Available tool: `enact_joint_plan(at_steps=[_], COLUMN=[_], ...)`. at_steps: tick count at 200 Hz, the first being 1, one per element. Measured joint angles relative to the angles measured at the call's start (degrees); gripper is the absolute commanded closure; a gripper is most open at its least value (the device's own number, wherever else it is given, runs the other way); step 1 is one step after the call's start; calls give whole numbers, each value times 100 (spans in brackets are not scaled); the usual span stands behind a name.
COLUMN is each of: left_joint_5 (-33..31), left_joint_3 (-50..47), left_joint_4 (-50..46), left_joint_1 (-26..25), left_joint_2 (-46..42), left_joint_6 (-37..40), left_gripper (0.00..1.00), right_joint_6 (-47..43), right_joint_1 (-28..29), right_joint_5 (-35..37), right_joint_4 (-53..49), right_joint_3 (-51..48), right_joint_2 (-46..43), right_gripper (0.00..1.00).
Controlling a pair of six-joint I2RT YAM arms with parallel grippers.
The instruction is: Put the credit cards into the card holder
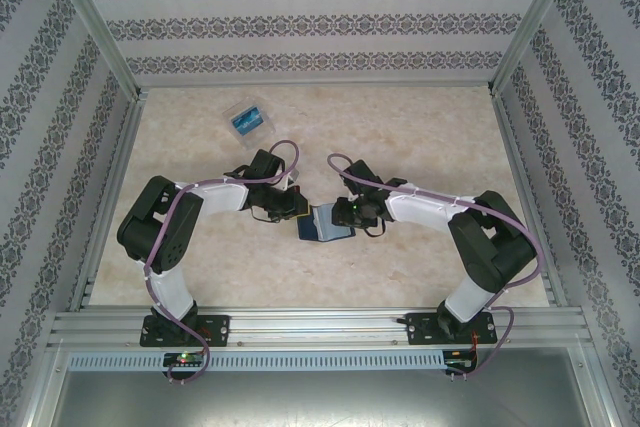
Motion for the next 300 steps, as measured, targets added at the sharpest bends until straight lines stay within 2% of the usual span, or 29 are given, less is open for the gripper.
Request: enact_joint_plan(at_steps=[75,158,215,254,270,300], left_joint_5=[2,92,184,236,236,256], left_joint_3=[-22,-120,-166,-203,-216,-382], left_joint_4=[39,319,623,857,940,1137], left_joint_1=[0,0,0,2,4,114], left_joint_2=[0,74,195,240,240,238], left_joint_6=[-24,-114,-234,-387,-446,-564], left_gripper=[98,97,96,95,94,84], right_joint_6=[4,269,584,802,905,992], right_joint_1=[68,52,15,15,15,15], right_joint_5=[-181,-999,-1504,-1834,-1934,-1996], right_joint_4=[144,739,1484,2243,2520,2778], right_joint_3=[-59,-258,-501,-811,-879,-999], right_joint_2=[-9,-79,-420,-315,-129,79], right_gripper=[70,65,64,69,69,70])
